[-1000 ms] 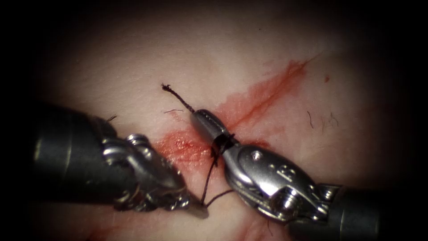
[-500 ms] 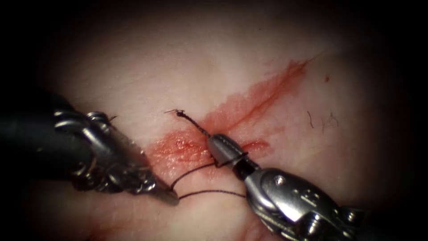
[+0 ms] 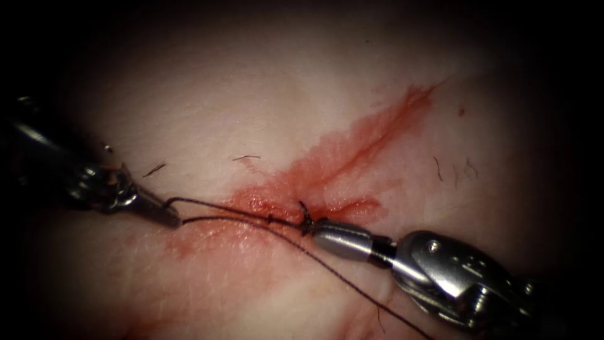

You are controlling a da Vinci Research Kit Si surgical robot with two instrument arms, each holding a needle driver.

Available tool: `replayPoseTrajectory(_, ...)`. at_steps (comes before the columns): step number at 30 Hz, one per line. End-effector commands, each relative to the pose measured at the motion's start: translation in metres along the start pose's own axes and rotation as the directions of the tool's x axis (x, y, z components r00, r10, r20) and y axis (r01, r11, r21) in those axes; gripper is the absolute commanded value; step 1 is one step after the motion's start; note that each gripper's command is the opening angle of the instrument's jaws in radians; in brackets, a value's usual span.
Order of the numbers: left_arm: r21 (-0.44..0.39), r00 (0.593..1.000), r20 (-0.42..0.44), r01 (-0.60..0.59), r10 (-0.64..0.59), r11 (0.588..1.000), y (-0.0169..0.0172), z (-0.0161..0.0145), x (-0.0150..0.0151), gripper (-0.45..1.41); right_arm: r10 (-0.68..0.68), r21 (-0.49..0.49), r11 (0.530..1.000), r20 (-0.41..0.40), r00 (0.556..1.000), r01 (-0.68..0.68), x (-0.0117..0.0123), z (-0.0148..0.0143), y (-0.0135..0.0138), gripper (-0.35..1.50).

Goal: Wound Closure

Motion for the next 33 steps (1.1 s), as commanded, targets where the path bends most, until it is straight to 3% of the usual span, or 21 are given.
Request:
replayPoseTrajectory(1,-0.002,1.000,0.026,0.002,-0.002,1.000,-0.0001,0.0007,0.0000,-0.45,0.000,0.029,1.000,-0.008,1.000,0.000,0.0003,0.0003,0.0011,-0.35)
replayPoseTrajectory(5,-0.018,0.994,0.110,0.006,-0.004,1.000,0.0001,0.0016,-0.0015,-0.45,0.009,0.025,1.000,-0.049,0.999,-0.008,0.0016,-0.0001,0.0022,-0.35)
replayPoseTrajectory(9,-0.017,0.994,0.107,0.014,-0.012,1.000,0.0005,0.0019,-0.0010,-0.45,0.013,0.063,0.998,-0.038,0.999,-0.010,0.0019,-0.0003,0.0020,-0.35)
replayPoseTrajectory(11,-0.002,0.998,0.061,0.017,-0.017,1.000,0.0006,0.0014,-0.0001,-0.45,0.010,0.074,0.997,-0.033,0.999,-0.008,0.0016,-0.0002,0.0017,-0.35)
replayPoseTrajectory(14,0.009,0.999,0.018,0.043,-0.043,0.999,0.0006,0.0000,0.0022,-0.45,0.007,0.092,0.996,-0.031,0.999,-0.004,0.0013,0.0002,0.0011,-0.35)
replayPoseTrajectory(17,0.100,0.999,0.025,0.034,-0.036,0.994,0.0002,-0.0008,0.0056,-0.45,0.007,0.122,0.992,-0.040,0.999,-0.002,0.0012,0.0011,0.0004,-0.35)
replayPoseTrajectory(26,0.234,0.999,0.048,0.011,-0.022,0.972,-0.0025,0.0012,0.0145,-0.45,0.001,0.199,0.980,-0.013,1.000,0.002,0.0004,0.0017,-0.0015,-0.35)
replayPoseTrajectory(33,0.345,0.998,0.056,-0.007,-0.012,0.939,-0.0036,0.0028,0.0174,-0.45,-0.012,0.334,0.943,0.042,0.999,-0.002,-0.0004,0.0016,-0.0024,-0.35)
